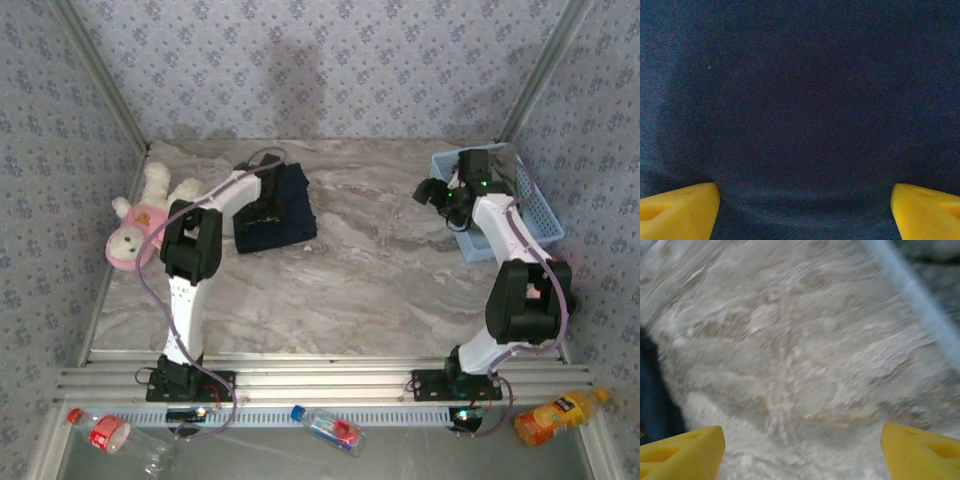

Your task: Fold and stack the mixed laundry pile

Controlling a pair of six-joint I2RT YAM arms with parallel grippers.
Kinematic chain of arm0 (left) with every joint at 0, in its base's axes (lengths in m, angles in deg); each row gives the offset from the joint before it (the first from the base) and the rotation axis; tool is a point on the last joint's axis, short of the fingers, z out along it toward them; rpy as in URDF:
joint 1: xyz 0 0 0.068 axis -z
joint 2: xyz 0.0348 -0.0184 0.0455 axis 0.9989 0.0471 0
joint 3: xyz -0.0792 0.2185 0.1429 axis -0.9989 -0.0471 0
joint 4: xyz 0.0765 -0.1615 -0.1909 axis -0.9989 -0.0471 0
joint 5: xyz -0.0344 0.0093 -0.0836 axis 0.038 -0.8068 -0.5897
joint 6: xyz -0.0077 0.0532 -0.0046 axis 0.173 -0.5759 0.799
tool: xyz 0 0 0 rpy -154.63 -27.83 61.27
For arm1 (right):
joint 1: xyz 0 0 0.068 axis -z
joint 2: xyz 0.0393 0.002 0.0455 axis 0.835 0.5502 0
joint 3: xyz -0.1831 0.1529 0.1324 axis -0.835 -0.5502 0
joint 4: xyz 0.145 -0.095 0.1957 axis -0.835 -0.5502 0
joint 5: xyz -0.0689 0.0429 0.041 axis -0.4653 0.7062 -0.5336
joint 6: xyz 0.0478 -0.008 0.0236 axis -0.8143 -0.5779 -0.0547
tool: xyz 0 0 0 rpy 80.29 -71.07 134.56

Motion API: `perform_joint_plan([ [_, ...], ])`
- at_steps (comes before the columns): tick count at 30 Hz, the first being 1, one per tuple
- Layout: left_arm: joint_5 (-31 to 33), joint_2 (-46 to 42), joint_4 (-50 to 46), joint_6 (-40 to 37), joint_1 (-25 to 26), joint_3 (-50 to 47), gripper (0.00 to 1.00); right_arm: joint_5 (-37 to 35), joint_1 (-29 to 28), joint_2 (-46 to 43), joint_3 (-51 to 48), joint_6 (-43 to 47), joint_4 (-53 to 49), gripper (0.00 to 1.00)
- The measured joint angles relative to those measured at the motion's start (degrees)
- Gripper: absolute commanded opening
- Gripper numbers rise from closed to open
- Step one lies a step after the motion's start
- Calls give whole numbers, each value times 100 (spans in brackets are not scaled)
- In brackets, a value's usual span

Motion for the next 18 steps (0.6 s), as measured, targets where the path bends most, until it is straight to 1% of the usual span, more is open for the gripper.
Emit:
perform_joint_plan([
  [4,127,334,-107,-1001,-358,584,88,-468,487,468,492,9,-131,91],
  [7,138,459,-149,-1576,-597,820,88,-787,758,859,890,-48,-149,93],
  [10,168,564,-264,-1939,-894,1043,88,-905,898,1346,1311,-190,-133,96],
  [14,258,728,-435,-2229,-1327,1368,90,-907,920,2162,1956,-352,35,96],
  [15,254,769,-492,-2269,-1410,1469,90,-903,914,2406,2151,-417,46,95],
  [16,249,820,-577,-2304,-1493,1602,91,-903,903,2616,2321,-468,46,91],
  [17,243,844,-634,-2308,-1545,1694,92,-905,896,2782,2463,-505,42,84],
  [18,221,868,-710,-2334,-1582,1797,98,-905,892,2968,2614,-560,42,71],
])
